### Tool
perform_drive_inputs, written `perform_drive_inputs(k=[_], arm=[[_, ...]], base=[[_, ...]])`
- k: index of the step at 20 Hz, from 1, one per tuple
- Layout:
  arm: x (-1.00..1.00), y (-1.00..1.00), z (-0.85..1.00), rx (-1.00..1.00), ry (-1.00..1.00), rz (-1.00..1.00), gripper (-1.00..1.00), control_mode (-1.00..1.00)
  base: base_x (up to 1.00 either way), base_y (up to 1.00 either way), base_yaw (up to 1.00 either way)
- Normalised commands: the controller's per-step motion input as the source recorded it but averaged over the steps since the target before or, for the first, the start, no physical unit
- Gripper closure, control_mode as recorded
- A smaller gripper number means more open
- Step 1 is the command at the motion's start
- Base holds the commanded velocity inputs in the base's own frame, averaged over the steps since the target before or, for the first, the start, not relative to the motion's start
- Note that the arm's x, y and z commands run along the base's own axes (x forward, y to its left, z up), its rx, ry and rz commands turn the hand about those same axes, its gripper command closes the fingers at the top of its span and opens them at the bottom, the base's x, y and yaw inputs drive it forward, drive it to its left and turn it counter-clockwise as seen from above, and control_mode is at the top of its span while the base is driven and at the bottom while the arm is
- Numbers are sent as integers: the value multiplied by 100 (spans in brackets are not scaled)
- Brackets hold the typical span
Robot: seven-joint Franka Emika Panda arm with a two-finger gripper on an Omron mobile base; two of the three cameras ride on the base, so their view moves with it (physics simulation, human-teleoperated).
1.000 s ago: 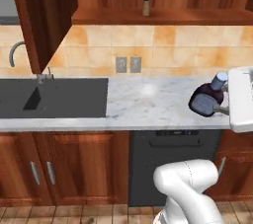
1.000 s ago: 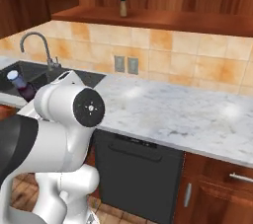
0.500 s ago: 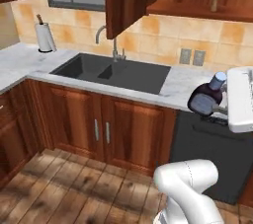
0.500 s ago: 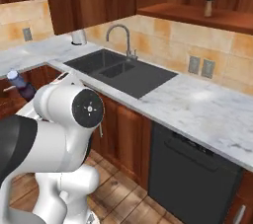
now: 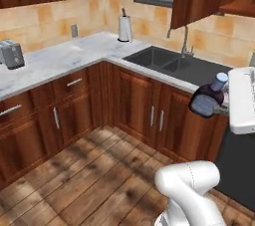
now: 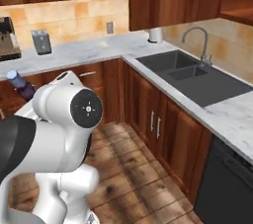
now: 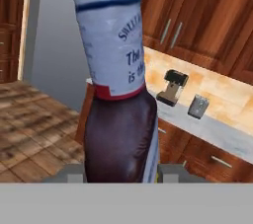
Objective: Take 2 condiments from the cabinet and move them on the counter near the stove.Make sure the condiments are lined up with each other, next to each other.
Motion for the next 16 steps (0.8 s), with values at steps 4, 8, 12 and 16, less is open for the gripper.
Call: perform_drive_inputs(k=[4, 8, 12, 16], arm=[[0, 0, 0, 0, 0, 0, 100, 100], [0, 0, 0, 0, 0, 0, 100, 100], [0, 0, 0, 0, 0, 0, 100, 100], [0, 0, 0, 0, 0, 0, 100, 100]], base=[[-46, 0, 60], [-46, 0, 61], [-47, 0, 58], [-44, 0, 56]])
